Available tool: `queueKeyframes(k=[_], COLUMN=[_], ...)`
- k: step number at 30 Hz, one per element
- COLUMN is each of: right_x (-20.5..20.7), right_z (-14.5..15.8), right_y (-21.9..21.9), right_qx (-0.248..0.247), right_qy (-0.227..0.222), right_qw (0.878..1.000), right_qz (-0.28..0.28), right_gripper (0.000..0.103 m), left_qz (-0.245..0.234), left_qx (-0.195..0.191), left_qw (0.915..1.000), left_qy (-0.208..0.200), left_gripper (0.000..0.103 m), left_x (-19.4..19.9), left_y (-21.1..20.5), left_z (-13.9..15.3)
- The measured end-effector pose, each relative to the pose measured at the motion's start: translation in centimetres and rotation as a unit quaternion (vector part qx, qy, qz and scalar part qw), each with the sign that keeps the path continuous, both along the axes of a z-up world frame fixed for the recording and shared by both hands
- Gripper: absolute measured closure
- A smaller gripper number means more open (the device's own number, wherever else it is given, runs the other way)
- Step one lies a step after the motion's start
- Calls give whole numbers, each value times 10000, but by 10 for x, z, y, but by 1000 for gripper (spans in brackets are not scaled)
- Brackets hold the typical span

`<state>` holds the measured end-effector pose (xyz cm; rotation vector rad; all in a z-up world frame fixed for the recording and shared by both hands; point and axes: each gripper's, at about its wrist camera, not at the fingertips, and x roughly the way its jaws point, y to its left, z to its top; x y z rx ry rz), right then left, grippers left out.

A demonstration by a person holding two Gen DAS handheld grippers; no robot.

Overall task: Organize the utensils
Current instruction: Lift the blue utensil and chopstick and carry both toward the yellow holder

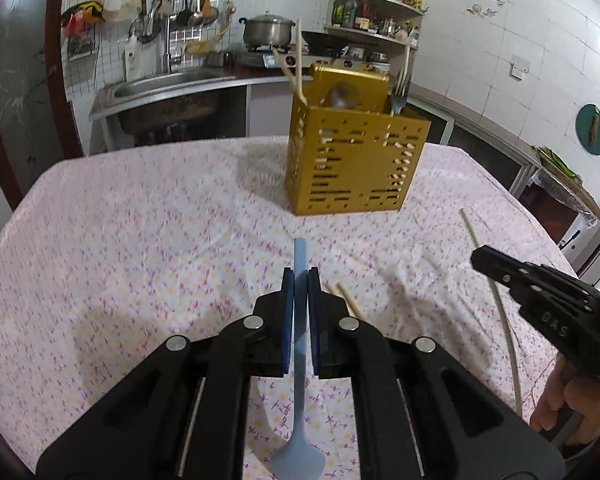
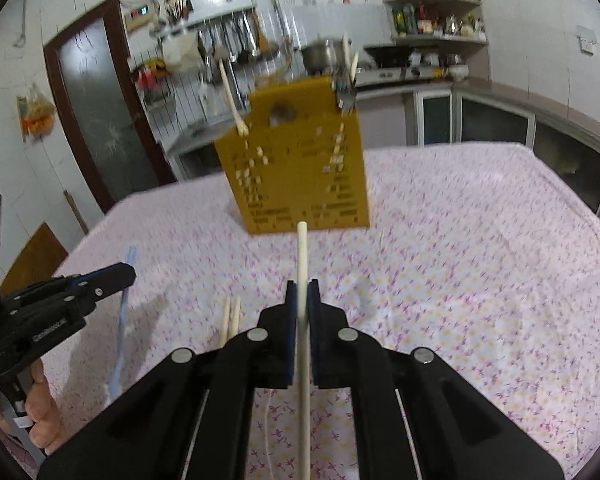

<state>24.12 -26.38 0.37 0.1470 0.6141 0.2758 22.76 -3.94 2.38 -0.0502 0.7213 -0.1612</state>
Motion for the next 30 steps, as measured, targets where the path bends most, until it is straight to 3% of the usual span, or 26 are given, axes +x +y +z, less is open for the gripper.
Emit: queueKeyframes(k=[4,14,30], right_x=[-13,-16,12], right_z=[11,24,59], right_y=[-12,-20,-11], right_qx=[141,416,610], right_qy=[-352,-587,-1209], right_qw=[9992,9973,9908], right_qz=[-84,-125,-52], right_gripper=[97,97,97], left_qz=[-71,-187,-174], left_qx=[33,-2,-230], left_qw=[9999,9990,9960], left_qy=[-105,-411,-843], left_gripper=[97,97,97], left_x=[-4,-8,31], left_y=[-2,-4,10], left_z=[9,32,90])
